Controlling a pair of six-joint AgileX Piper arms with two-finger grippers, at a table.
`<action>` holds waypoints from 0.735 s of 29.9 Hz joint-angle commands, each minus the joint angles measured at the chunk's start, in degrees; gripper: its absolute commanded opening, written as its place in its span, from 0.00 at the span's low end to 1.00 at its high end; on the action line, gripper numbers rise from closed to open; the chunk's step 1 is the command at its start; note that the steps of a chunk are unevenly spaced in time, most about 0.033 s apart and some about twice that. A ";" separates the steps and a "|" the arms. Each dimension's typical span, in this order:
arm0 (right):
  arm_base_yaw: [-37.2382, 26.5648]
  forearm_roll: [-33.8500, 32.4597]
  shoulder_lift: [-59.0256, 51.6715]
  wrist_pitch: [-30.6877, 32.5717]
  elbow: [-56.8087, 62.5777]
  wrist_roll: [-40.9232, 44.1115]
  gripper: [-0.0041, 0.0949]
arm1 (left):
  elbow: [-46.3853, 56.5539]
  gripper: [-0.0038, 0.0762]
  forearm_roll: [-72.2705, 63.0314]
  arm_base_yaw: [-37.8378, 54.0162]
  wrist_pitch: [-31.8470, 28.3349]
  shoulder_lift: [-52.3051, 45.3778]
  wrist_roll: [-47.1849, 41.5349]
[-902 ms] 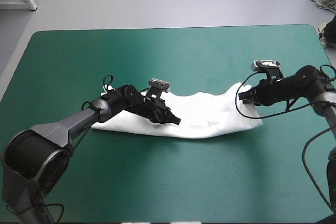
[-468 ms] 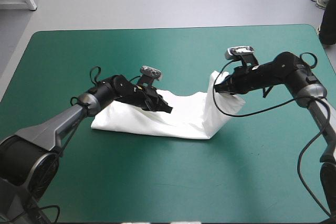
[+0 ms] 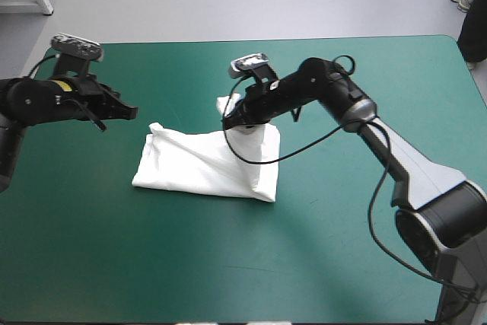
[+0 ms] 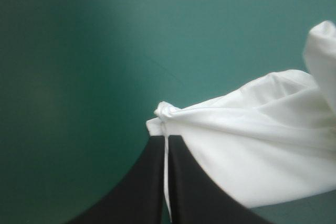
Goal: Fold the cloth
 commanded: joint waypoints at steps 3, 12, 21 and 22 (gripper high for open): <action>5.30 0.04 6.19 -0.22 -14.62 5.06 0.03 | -2.15 0.07 0.48 0.74 -0.32 -4.93 -1.49; 10.01 0.62 20.35 3.84 -32.16 7.93 0.03 | -2.05 0.07 0.36 0.74 2.02 -5.06 -1.49; 10.41 10.63 23.49 4.93 -37.82 5.28 0.16 | -2.05 0.07 0.36 0.74 2.17 -5.06 -1.49; 10.41 11.95 23.49 5.64 -37.82 3.96 0.26 | -2.05 0.07 0.24 0.74 2.17 -5.06 -1.49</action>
